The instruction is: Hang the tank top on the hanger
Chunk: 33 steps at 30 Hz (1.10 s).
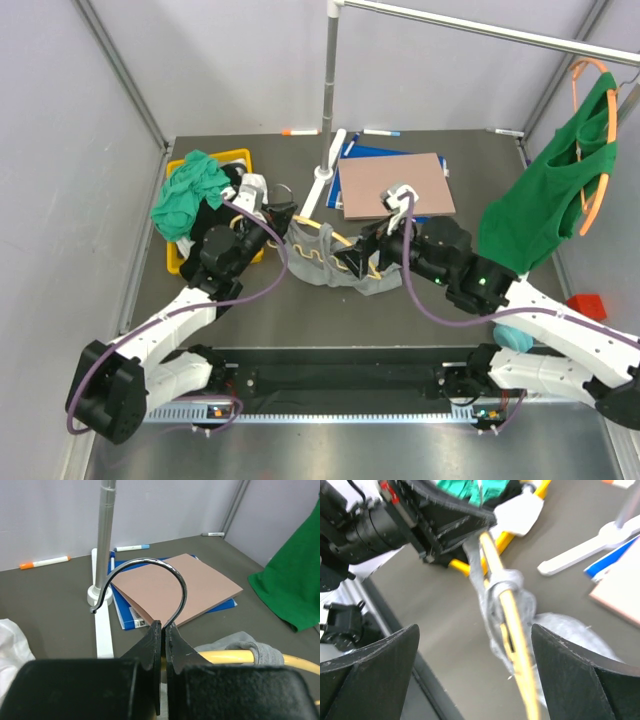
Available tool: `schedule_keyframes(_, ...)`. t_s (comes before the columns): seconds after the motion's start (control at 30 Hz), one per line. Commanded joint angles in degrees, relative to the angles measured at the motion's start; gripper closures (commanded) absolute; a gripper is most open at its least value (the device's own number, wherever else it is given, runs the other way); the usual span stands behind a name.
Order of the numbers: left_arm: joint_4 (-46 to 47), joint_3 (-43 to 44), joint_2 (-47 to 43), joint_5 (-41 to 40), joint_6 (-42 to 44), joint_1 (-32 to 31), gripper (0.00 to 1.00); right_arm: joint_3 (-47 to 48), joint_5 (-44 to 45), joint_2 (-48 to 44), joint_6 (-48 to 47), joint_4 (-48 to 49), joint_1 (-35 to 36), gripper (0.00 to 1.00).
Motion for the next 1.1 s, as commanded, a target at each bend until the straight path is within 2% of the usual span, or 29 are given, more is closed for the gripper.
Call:
schedule_keyframes(0.0,3.04,3.05,-0.62,7.31,-2.84,0.75,1.00,-1.83,5.22,-2.33,-3.51,-2.00,0.60,0.07)
schedule_keyframes(0.3,2.25,4.98,-1.23,16.90,-4.07,1.01,1.00,-4.56,5.93,2.33,-5.27,-1.22,0.60,0.10)
schedule_keyframes(0.5,1.20,6.21,-0.88,18.83,-4.07,1.01,1.00,-5.44,2.67,3.56,-4.74,2.04,0.69,0.23)
schedule_keyframes(0.53,1.20,6.30,-0.88,18.92,-4.16,1.01,1.00,-5.36,2.50,3.65,-4.48,2.30,0.69,0.33)
schedule_keyframes(0.6,1.20,6.39,-0.79,18.92,-4.25,1.01,1.00,-5.62,2.15,4.26,-4.22,2.39,0.78,0.45)
schedule_keyframes(0.63,0.94,6.47,-0.79,18.92,-4.25,1.01,1.00,-5.62,1.80,4.35,-4.04,2.48,0.87,0.58)
schedule_keyframes(0.7,0.59,6.83,-0.53,19.01,-4.08,1.01,1.00,-6.06,1.18,4.79,-3.78,2.83,1.04,0.70)
schedule_keyframes(0.73,0.41,7.00,-0.27,19.01,-4.07,1.01,1.00,-6.15,1.01,4.88,-3.43,3.44,1.13,0.84)
schedule_keyframes(0.77,-0.20,7.00,-0.09,18.92,-3.99,1.01,1.00,-6.41,0.92,4.97,-3.25,3.88,1.39,0.90)
schedule_keyframes(0.83,-0.64,7.35,0.44,18.49,-3.90,1.01,1.00,-7.20,0.83,5.14,-2.64,5.46,1.92,1.00)
schedule_keyframes(0.9,-1.26,7.53,0.70,17.96,-4.16,1.10,1.00,-7.99,2.05,4.88,-2.02,6.78,2.18,1.00)
schedule_keyframes(0.97,-1.79,7.70,0.61,17.17,-4.08,1.01,0.84,-8.78,3.80,4.18,-0.97,8.09,2.19,1.00)
schedule_keyframes(1.0,-2.66,8.05,0.44,16.90,-4.07,1.01,0.72,-8.96,4.69,4.09,-0.53,8.28,2.27,1.00)
schedule_keyframes(1.03,-3.10,8.14,0.44,16.55,-3.81,1.01,0.46,-9.05,5.74,3.57,0.09,8.10,2.19,1.00)
schedule_keyframes(1.07,-3.37,8.32,0.09,16.38,-3.81,1.10,0.36,-9.22,8.01,3.13,0.35,7.93,2.27,1.00)
